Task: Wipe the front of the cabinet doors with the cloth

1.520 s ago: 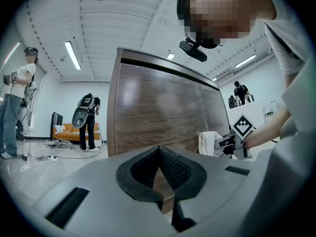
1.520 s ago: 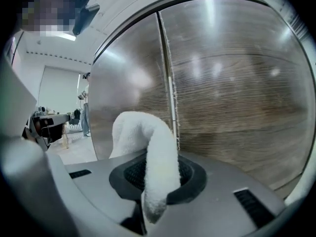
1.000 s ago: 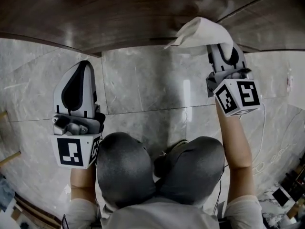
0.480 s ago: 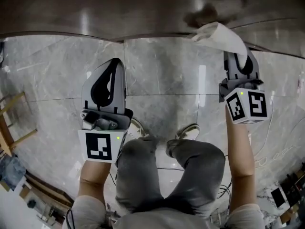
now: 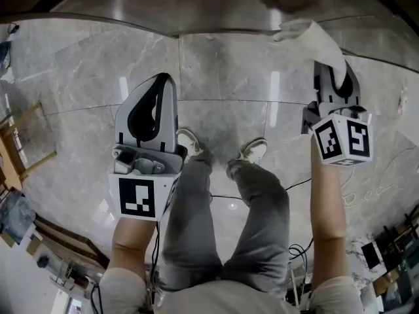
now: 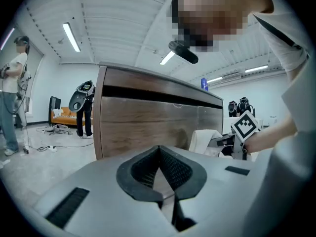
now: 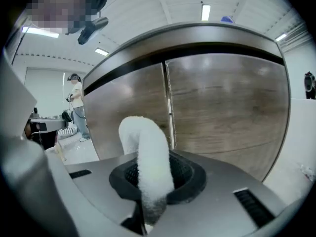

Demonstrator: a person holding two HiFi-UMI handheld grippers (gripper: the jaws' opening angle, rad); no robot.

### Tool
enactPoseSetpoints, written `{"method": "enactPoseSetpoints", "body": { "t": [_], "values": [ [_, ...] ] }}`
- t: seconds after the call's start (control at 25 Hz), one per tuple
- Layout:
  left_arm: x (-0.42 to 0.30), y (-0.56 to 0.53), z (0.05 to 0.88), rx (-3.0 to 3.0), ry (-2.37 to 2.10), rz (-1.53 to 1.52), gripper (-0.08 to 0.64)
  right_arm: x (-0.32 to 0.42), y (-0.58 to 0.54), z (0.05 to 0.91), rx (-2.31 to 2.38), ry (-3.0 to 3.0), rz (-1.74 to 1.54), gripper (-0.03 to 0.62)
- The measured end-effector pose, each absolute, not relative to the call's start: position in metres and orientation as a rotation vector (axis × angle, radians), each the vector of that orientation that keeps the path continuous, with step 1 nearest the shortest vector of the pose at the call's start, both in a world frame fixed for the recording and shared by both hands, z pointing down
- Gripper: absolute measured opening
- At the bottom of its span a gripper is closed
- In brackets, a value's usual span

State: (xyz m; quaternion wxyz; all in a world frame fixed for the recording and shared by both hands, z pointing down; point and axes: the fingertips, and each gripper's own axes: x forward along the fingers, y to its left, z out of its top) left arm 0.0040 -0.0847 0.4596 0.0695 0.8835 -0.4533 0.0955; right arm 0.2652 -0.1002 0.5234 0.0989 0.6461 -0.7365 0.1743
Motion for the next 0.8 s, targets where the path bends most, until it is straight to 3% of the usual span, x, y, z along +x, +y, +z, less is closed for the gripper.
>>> {"method": "enactPoseSetpoints", "body": {
  "t": [0.36,0.8],
  "values": [
    [-0.009,-0.061,0.323,2.655,-1.333,0.295,0.018,0.242,-0.059,0.396,1.922,-2.152,0.587,0.069],
    [0.009,-0.026,0.105,2.631,-1.212,0.147,0.018,0.257,-0.02,0.169,2.097,-2.056,0.559,0.069]
  ]
}}
